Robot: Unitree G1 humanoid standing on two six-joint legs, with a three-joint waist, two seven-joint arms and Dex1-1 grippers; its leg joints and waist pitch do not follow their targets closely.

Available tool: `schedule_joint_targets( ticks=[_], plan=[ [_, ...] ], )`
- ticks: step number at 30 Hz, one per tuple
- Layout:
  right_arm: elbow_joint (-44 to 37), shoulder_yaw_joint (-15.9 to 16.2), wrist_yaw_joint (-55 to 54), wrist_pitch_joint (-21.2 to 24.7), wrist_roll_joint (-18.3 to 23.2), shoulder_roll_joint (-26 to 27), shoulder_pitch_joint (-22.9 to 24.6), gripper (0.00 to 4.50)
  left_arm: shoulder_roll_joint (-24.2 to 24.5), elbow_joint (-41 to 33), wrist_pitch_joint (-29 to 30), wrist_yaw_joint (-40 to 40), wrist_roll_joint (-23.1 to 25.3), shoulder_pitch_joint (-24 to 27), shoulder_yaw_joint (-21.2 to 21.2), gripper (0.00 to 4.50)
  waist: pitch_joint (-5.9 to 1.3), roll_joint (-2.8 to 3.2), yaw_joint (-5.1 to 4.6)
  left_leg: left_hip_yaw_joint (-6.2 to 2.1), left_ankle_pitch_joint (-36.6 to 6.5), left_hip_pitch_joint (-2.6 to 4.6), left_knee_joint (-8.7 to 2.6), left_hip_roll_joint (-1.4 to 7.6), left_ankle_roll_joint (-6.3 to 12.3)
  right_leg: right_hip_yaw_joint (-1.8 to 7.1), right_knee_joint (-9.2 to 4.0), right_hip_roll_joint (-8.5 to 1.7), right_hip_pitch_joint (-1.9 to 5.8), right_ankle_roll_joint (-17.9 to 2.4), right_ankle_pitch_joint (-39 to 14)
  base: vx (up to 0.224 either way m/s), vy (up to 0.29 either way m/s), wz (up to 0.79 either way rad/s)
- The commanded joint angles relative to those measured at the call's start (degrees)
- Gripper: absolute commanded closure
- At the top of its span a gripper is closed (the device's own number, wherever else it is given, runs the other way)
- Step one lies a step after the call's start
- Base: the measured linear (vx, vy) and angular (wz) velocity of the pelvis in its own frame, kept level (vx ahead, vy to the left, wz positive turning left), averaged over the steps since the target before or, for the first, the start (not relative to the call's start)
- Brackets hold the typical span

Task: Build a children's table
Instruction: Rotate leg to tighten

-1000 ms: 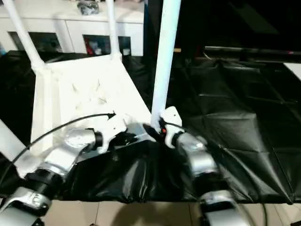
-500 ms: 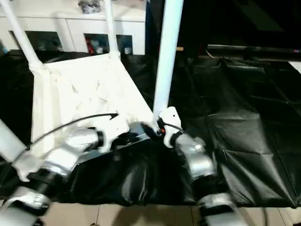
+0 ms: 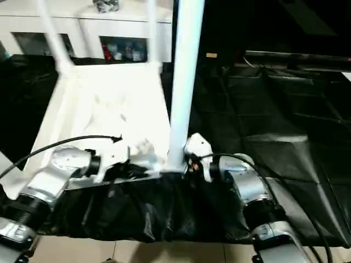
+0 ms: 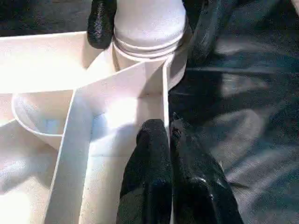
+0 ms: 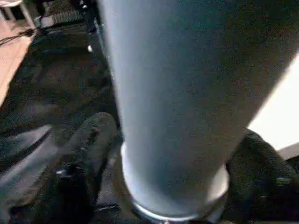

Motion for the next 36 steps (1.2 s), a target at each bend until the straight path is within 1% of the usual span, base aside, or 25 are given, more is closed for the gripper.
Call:
schedule_joint_targets(
  ticks=[1, 2, 3, 6, 7, 11, 14, 15, 17, 18, 19, 21, 22, 23, 24, 25, 26, 27, 28, 29, 31, 33, 34, 35, 36],
  plan=[
    [0.1, 4.6, 3.9, 1.3, -0.5, 0.9, 1.3, 1.16, -0.6, 0.8, -0.8, -0.6, 0.6, -1.1, -2.3, 4.5, -2.62, -0.1, -0.01, 0.16, -12.1, 0.56, -3.49, 1.44, 3.41, 1.75, -3.19, -2.76, 2.52, -14.1, -6.0, 0.0, 0.0, 0.0],
    [0.1, 4.6, 4.0, 1.4, -0.5, 0.9, 1.3, 1.16, -0.5, 0.9, -0.8, -0.6, 0.6, -1.2, -2.3, 4.5, -2.65, -0.14, 0.03, 0.17, -11.8, 0.58, -3.46, 1.43, 3.45, 1.74, -3.18, -2.75, 2.53, -14.2, -5.7, 0.0, 0.0, 0.0],
    [-0.2, 4.5, 4.3, 1.8, -0.2, 0.9, 1.5, 1.45, -0.4, 1.1, -0.8, -1.1, 0.4, -1.3, -2.3, 4.5, -2.68, 0.07, 0.1, 0.17, -11.7, 0.65, -3.47, 1.45, 3.34, 1.73, -3.15, -2.73, 2.48, -14.2, -5.1, 0.0, 0.0, 0.0],
    [-0.4, 4.5, 4.4, 1.9, 0.0, 1.0, 1.5, 1.51, -0.3, 1.3, -0.9, -1.3, 0.3, -1.3, -2.2, 4.5, -2.81, 0.03, 0.39, 0.19, -10.7, 0.65, -3.33, 1.4, 3.46, 1.7, -2.88, -2.7, 2.62, -14.7, -3.0, 0.0, 0.0, 0.0],
    [-0.4, 4.5, 4.4, 2.0, 0.1, 1.0, 1.6, 1.72, -0.3, 1.3, -0.9, -1.4, 0.3, -1.3, -2.2, 4.5, -2.83, -0.01, 0.45, 0.2, -10.6, 0.65, -3.31, 1.39, 3.51, 1.69, -2.86, -2.71, 2.64, -14.7, -2.8, 0.0, 0.0, 0.0],
    [-1.1, 4.2, 4.3, 2.4, 0.4, 1.1, 2.0, 1.82, -0.3, 1.2, -0.9, -1.7, 0.1, -1.2, -2.2, 4.5, -2.81, 0.09, 0.65, 0.19, -10.7, 0.69, -3.31, 1.39, 3.4, 1.7, -2.89, -2.75, 2.64, -14.6, -3.3, 0.0, 0.0, 0.0],
    [-1.9, 2.8, -0.1, 3.5, 0.1, 2.4, 3.0, 1.85, -1.3, 1.3, -0.8, 1.7, 0.8, -0.8, -2.0, 4.5, -2.75, 0.06, 0.72, 0.18, -10.9, 0.71, -3.38, 1.41, 3.05, 1.71, -2.96, -2.71, 2.6, -14.4, -3.8, 0.0, 0.0, 0.0],
    [-1.9, 2.7, -2.7, 3.6, -0.8, 3.0, 3.2, 1.85, -2.1, 1.6, -0.6, 4.1, 1.9, -0.9, -2.1, 4.5, -2.49, -0.12, 0.6, 0.15, -12.3, 0.69, -3.6, 1.39, 2.51, 1.76, -3.25, -2.71, 2.54, -13.7, -6.2, 0.0, 0.0, 0.0],
    [-1.7, 2.1, -8.2, 4.3, -2.0, 4.8, 3.6, 1.85, -3.7, 1.9, 0.9, 8.3, 3.5, -1.1, -2.3, 4.5, -2.15, -0.15, 0.5, 0.1, -14.8, 0.82, -3.81, 1.32, 1.78, 1.88, -3.76, -2.87, 2.34, -12.6, -10.9, 0.0, 0.0, 0.0],
    [-1.5, 1.8, -10.7, 4.8, -2.3, 5.8, 3.8, 1.85, -4.5, 2.0, 1.9, 9.9, 4.0, -1.2, -2.4, 4.5, -1.77, -0.2, 0.31, 0.02, -17.8, 1.1, -4.11, 1.22, 0.74, 1.97, -4.41, -2.93, 2.05, -11.0, -17.5, 0.0, 0.0, 0.0],
    [-0.7, 1.2, -14.7, 5.1, -3.2, 7.1, 3.6, 1.86, -5.8, 2.0, 3.0, 11.7, 4.1, -1.3, -2.2, 4.5, -1.49, -0.22, 0.22, -0.28, -21.1, 1.62, -4.26, 1.11, -0.24, 1.96, -5.24, -3.21, 1.67, -8.9, -25.6, -0.05, -0.01, 0.0],
    [0.9, 0.0, -23.0, 5.3, -4.5, 10.1, 3.1, 1.86, -8.6, 1.6, 5.1, 14.6, 4.3, -1.3, -2.4, 4.5, -1.39, -0.33, -0.26, -0.67, -23.2, 1.99, -4.35, 1.0, -1.38, 1.98, -5.98, -3.39, 1.23, -6.4, -32.4, -0.061, -0.006, 0.0],
    [2.5, -1.2, -29.5, 6.2, -5.2, 12.6, 2.2, 1.86, -11.0, 1.5, 6.6, 16.9, 4.7, -1.4, -2.8, 4.5, -1.25, -0.34, -0.78, -0.99, -24.5, 2.01, -4.41, 0.81, -1.53, 1.74, -6.44, -3.33, 1.06, -4.9, -35.8, -0.063, 0.002, -0.03],
    [3.5, -2.0, -33.6, 7.0, -5.5, 14.2, 1.6, 1.86, -12.4, 1.4, 7.6, 18.5, 5.1, -1.5, -3.0, 4.5, -0.95, -0.06, -1.49, -1.25, -26.3, 2.14, -4.52, 0.68, -2.14, 1.38, -6.87, -3.23, 0.73, -3.8, -38.7, -0.064, 0.017, -0.09],
    [4.8, -2.9, -39.6, 8.2, -6.0, 16.6, 0.6, 1.86, -15.0, 1.9, 8.8, 21.6, 5.7, -2.0, -3.2, 4.5, -1.0, -0.02, -1.78, -1.49, -27.6, 2.29, -4.46, 0.54, -2.24, 1.0, -7.15, -3.24, 0.73, -3.1, -40.3, -0.064, 0.017, -0.09],
    [5.0, -3.1, -40.7, 8.4, -6.1, 17.1, 0.4, 1.86, -15.5, 2.0, 9.0, 22.2, 5.8, -2.1, -3.3, 4.5, -0.84, -0.16, -2.62, -1.91, -29.2, 1.97, -4.58, 0.32, -2.51, 0.39, -7.51, -3.12, 0.98, -2.0, -41.8, -0.06, 0.033, -0.13],
    [5.5, -3.6, -43.9, 8.7, -6.1, 18.9, -0.4, 1.86, -17.4, 2.7, 10.0, 24.5, 6.4, -2.7, -3.3, 4.5, -1.06, 0.12, -2.82, -2.06, -29.8, 2.1, -4.57, 0.25, -2.46, 0.18, -7.64, -3.12, 1.15, -1.8, -41.6, 0.0, 0.0, 0.0],
    [5.5, -3.8, -44.6, 8.5, -6.1, 19.4, -0.6, 1.86, -17.9, 3.0, 10.3, 25.1, 6.7, -2.9, -3.4, 4.5, -1.24, 0.26, -3.25, -2.13, -30.3, 2.35, -4.57, 0.32, -1.84, 0.04, -8.0, -3.19, 1.05, -2.0, -40.0, 0.0, 0.0, 0.0],
    [5.5, -4.2, -46.1, 8.1, -6.1, 20.5, -1.0, 1.86, -18.6, 3.3, 10.6, 26.2, 7.6, -3.2, -3.8, 4.5, -1.36, 0.42, -3.29, -2.14, -30.2, 2.12, -4.81, 0.4, -1.28, 0.01, -8.01, -3.14, 1.26, -2.6, -37.6, 0.0, 0.0, 0.0],
    [5.6, -4.5, -46.7, 7.8, -6.1, 20.8, -1.2, 1.86, -18.7, 3.4, 10.4, 26.1, 8.0, -3.3, -4.1, 4.5, -1.45, 0.36, -3.27, -2.03, -29.7, 1.95, -4.94, 0.46, -0.79, 0.0, -7.92, -3.1, 1.36, -3.2, -35.3, 0.0, 0.0, 0.0],
    [5.6, -4.9, -47.3, 7.4, -6.0, 21.1, -1.4, 1.86, -18.7, 3.4, 10.2, 26.0, 8.5, -3.3, -4.3, 4.5, -1.61, 0.31, -3.04, -1.76, -28.6, 1.97, -4.97, 0.49, -0.16, 0.03, -7.8, -3.21, 1.24, -4.0, -33.1, 0.0, 0.0, 0.0],
    [4.7, -6.1, -44.4, 7.8, -3.8, 20.8, -0.9, 1.3, -17.8, 2.4, 10.7, 24.7, 8.3, -2.7, -4.2, 4.5, -1.55, 0.26, -3.0, -1.63, -28.3, 1.76, -5.04, 0.61, 0.19, -0.01, -7.66, -3.33, 1.24, -4.7, -31.7, 0.0, 0.0, 0.0],
    [4.3, -6.3, -43.4, 8.1, -3.3, 20.6, -0.6, 1.16, -17.5, 2.2, 10.7, 24.4, 8.3, -2.5, -4.2, 4.5, -1.49, -0.06, -2.95, -1.55, -28.2, 1.65, -5.06, 0.63, 0.45, 0.0, -7.56, -3.35, 1.22, -4.9, -31.6, 0.0, 0.0, 0.0],
    [3.7, -6.5, -42.2, 8.4, -2.6, 20.1, -0.3, 1.16, -17.0, 1.8, 10.9, 24.1, 8.3, -2.2, -4.2, 4.5, -1.56, -0.28, -2.9, -1.46, -27.6, 1.62, -5.07, 0.74, 0.54, 0.15, -7.51, -3.46, 1.21, -5.1, -31.0, 0.0, 0.0, 0.0],
    [3.0, -6.1, -41.3, 8.2, -2.6, 19.2, 0.1, 1.03, -16.3, 1.4, 10.9, 23.7, 8.2, -1.9, -4.0, 4.5, -1.59, -0.14, -2.77, -1.52, -27.1, 1.5, -5.13, 0.8, 0.59, 0.22, -7.32, -3.55, 1.35, -5.3, -30.3, 0.0, 0.0, 0.0]
  ],
)
